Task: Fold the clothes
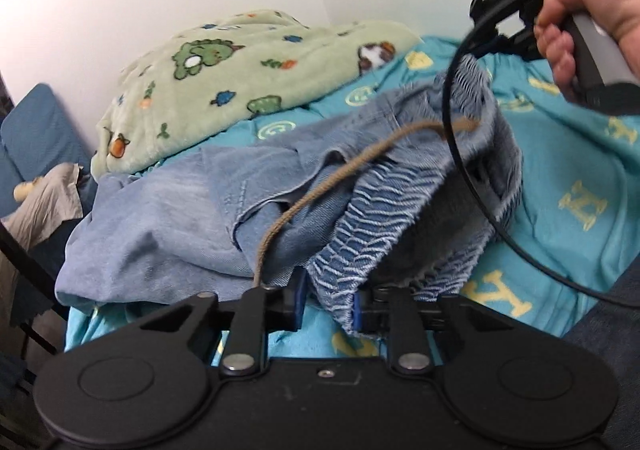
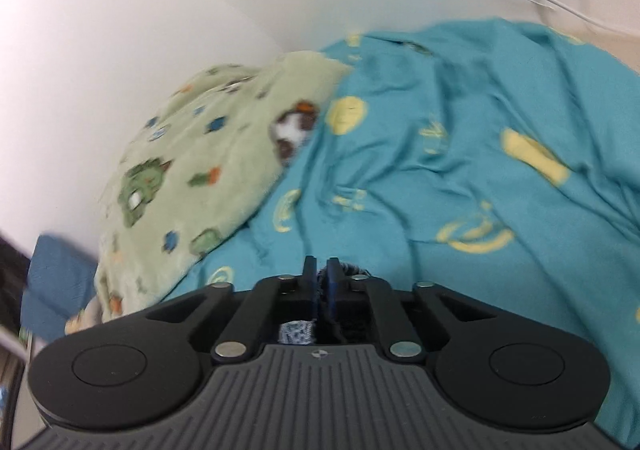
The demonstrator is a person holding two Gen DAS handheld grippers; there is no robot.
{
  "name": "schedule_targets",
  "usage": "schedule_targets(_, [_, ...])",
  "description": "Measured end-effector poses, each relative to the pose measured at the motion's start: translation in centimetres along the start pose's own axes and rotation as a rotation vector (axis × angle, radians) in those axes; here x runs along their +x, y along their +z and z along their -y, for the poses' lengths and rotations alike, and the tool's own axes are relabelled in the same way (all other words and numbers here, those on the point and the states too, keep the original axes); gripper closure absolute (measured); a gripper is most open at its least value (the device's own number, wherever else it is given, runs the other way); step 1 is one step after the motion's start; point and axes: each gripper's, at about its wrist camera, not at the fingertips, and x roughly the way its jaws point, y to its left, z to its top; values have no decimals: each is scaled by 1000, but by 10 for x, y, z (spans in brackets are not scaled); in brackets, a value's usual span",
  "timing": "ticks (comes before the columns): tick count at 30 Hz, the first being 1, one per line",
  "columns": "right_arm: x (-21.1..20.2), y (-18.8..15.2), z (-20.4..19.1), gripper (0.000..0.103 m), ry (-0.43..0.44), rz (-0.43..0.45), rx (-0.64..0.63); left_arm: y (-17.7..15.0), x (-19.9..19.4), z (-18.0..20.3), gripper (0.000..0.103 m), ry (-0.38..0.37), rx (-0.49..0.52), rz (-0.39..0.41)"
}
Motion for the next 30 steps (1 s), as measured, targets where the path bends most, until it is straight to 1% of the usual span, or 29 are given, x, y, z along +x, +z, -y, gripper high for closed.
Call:
schedule_targets(2, [2, 5, -7, 99, -18, -38, -42, 1, -1, 0, 84, -1, -6, 0])
schedule_targets(3, [0, 6, -5, 99, -20, -39, -37, 1, -1, 0, 84, -1, -5, 0])
schedule_targets(5, [-5, 6, 7, 98, 1, -45, 20, 1, -2, 2, 83, -1, -2, -1])
schedule_targets(7, [-7, 3, 21, 94, 2, -79, 97, 1, -3, 5, 83, 3, 8, 0])
schedule_targets(9, [-6, 0, 26, 90, 11, -117, 138, 2, -2, 4, 83, 2, 8, 1])
schedule_targets(10, [-6, -1, 27, 83, 23, -132, 150, 1, -2, 4, 83, 2, 6, -1])
schedule_targets(11, [-5, -2, 24, 73, 28, -136, 141, 1, -1, 4, 82, 0, 2, -7])
schedule_targets(13, [-2, -2, 17, 56, 44, -137, 117, 1, 1, 3, 82, -3, -3, -15])
schedule_targets(14, [1, -2, 13, 56, 54, -135, 101, 1, 2, 3, 82, -2, -3, -17])
schedule_targets(15, [7, -2, 10, 56, 45, -149, 77, 1, 4, 3, 82, -1, -3, -20])
schedule_targets(17, [16, -2, 6, 60, 19, -163, 49, 1, 4, 3, 82, 0, -1, -21])
schedule_targets(18, [16, -1, 9, 60, 12, -151, 67, 0, 3, 3, 82, 3, 2, -20])
schedule_targets(20, [8, -1, 17, 59, 29, -125, 125, 0, 2, 4, 82, 9, 5, -20])
schedule_targets(21, [3, -1, 22, 58, 45, -115, 160, 0, 2, 4, 82, 9, 4, -21])
schedule_targets(22, [-3, -2, 27, 55, 62, -110, 195, -1, 1, 4, 82, 10, 4, -21])
schedule_targets(25, [-15, -4, 33, 45, 116, -90, 248, -1, 1, 4, 82, 11, 4, -20])
schedule_targets(28, [-4, -5, 28, 44, 132, -138, 226, -2, 2, 3, 81, 10, 5, -17])
schedule_targets(30, [5, -5, 19, 47, 137, -151, 177, -3, 4, 3, 80, 10, 11, -22])
